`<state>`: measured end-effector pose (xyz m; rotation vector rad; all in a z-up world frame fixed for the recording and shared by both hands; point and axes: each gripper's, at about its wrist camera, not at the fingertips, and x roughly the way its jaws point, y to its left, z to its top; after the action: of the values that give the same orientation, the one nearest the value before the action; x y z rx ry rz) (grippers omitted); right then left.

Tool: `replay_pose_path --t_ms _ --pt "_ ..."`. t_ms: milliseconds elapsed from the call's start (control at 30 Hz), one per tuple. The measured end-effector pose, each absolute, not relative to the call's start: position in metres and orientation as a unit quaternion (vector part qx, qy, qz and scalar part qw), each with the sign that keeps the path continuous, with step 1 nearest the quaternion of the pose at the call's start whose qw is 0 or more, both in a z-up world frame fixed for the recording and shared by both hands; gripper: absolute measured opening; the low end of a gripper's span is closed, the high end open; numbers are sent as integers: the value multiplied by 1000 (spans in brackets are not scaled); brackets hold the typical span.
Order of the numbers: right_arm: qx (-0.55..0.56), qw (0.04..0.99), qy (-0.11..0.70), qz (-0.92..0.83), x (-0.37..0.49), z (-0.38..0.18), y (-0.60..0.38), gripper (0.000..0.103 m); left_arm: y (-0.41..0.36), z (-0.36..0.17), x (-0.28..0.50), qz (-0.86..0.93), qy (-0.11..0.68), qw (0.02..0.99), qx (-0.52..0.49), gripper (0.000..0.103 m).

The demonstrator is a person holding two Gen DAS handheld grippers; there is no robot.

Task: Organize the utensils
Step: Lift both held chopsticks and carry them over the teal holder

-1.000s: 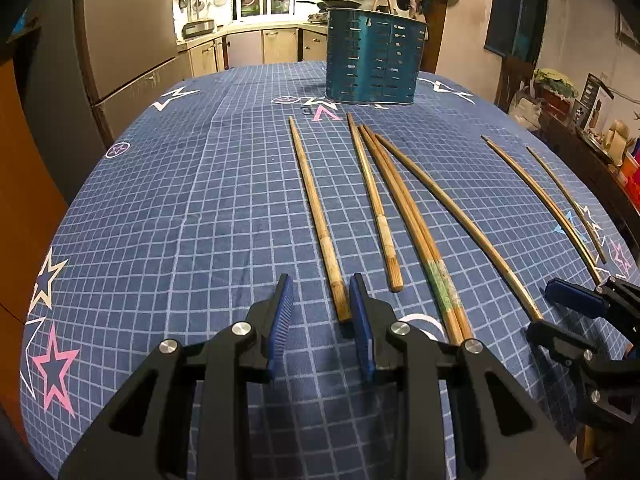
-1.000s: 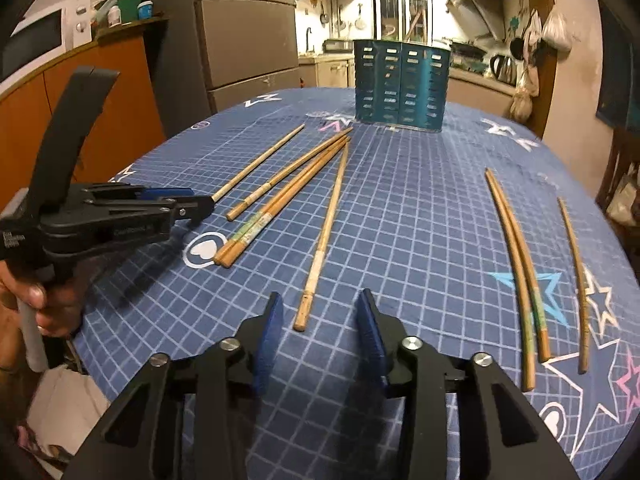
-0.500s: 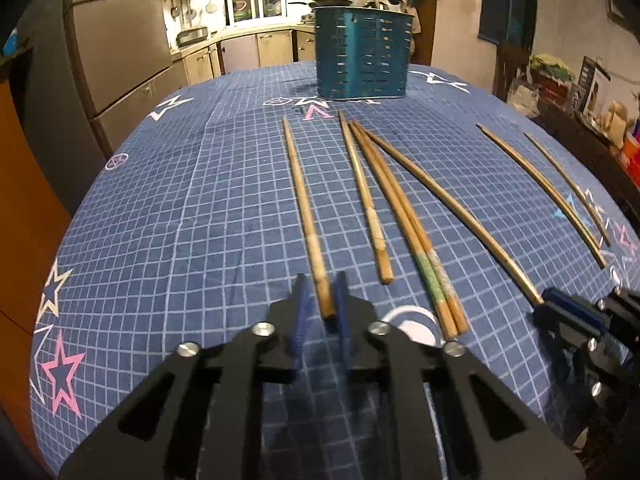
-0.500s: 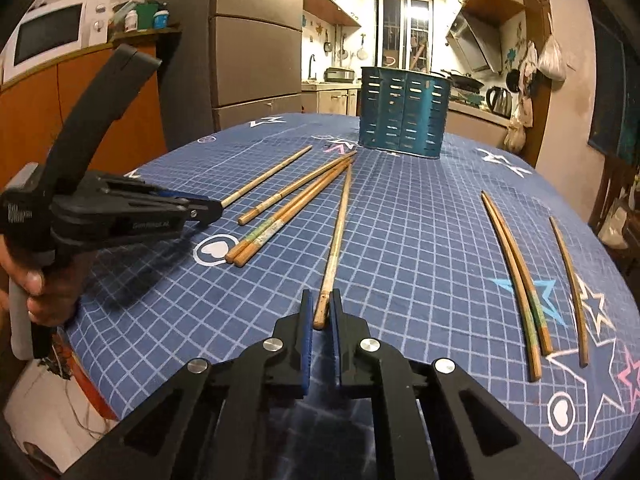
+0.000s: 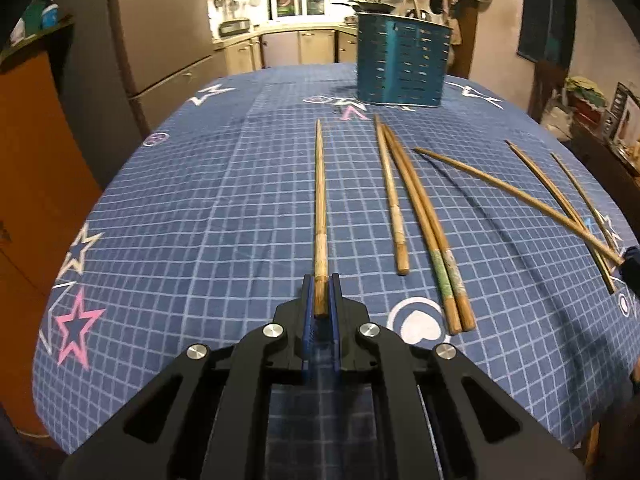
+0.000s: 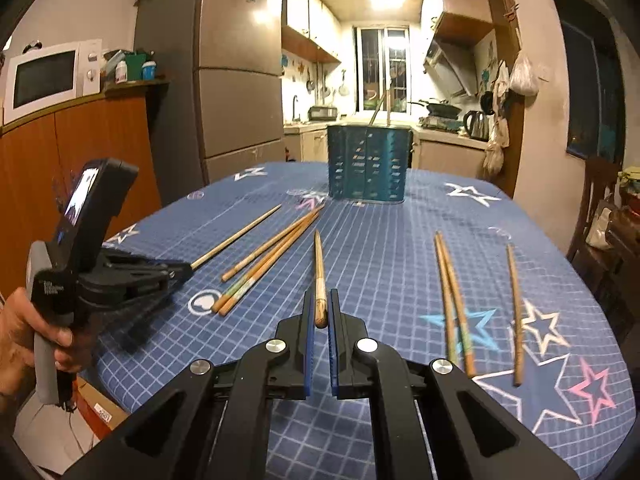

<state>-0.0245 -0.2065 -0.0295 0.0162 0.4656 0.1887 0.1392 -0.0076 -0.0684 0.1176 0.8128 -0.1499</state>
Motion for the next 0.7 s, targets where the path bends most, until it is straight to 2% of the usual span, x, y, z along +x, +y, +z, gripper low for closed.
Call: replay_pose_path --t_ms 700 --pt "-1 991 113 67 -53 45 -241 7 1 -30 114 37 315 941 116 6"
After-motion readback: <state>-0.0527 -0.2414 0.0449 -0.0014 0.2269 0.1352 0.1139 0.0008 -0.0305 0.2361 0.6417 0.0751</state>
